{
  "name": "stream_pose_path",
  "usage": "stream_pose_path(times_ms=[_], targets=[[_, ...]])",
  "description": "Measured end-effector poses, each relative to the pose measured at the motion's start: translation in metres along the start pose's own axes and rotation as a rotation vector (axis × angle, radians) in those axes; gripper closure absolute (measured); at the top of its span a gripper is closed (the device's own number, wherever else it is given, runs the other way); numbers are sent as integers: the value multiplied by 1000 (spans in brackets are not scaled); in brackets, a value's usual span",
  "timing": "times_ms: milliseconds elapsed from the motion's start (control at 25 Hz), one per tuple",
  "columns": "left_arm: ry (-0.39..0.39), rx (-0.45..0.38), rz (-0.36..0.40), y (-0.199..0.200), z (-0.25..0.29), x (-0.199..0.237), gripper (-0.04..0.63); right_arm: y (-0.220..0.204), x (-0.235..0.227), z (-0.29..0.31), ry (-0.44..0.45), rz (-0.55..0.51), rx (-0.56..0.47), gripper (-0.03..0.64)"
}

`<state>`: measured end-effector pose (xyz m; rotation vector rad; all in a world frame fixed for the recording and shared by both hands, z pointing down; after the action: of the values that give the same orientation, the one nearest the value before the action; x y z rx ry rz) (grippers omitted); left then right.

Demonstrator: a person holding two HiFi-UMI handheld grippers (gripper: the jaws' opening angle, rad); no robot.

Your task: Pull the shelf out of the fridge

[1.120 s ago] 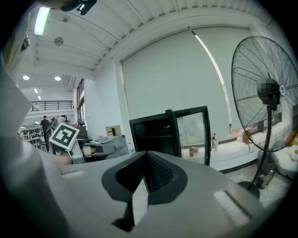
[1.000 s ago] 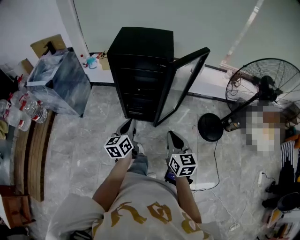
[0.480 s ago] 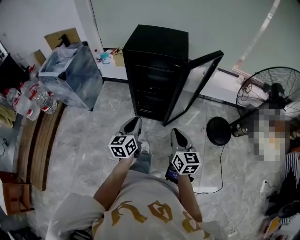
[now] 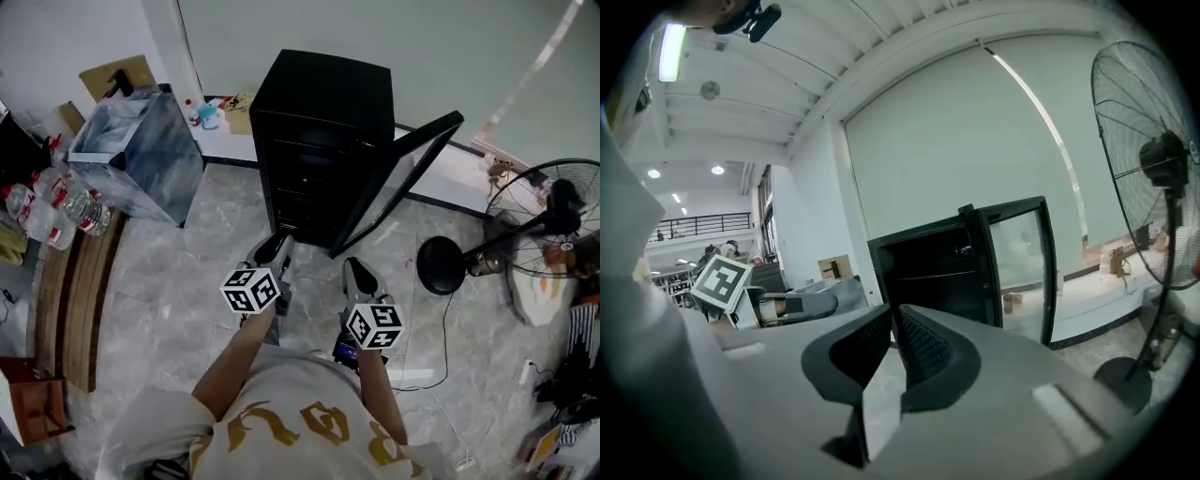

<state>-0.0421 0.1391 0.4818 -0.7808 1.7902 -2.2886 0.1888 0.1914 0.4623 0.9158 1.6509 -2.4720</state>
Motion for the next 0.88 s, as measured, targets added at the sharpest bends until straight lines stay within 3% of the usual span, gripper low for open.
stream_pose_path(times_ms=[400, 880], targets=[[-104, 67, -13, 38, 104, 93, 468, 21, 11, 122, -121, 36, 13, 551], [-255, 98, -27, 55, 156, 152, 468, 35, 37, 206, -209, -4, -36, 543]])
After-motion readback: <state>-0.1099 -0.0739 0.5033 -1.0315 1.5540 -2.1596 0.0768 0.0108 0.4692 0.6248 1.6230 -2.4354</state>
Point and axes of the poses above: the fingertips, and each gripper's own axes: z forward along the fingers, x to its left, y out of its top, the point moved 8 cm from there along -z, backward along the fingers, and after that the axes turned 14 degrees about z, right-handed, at the moved point
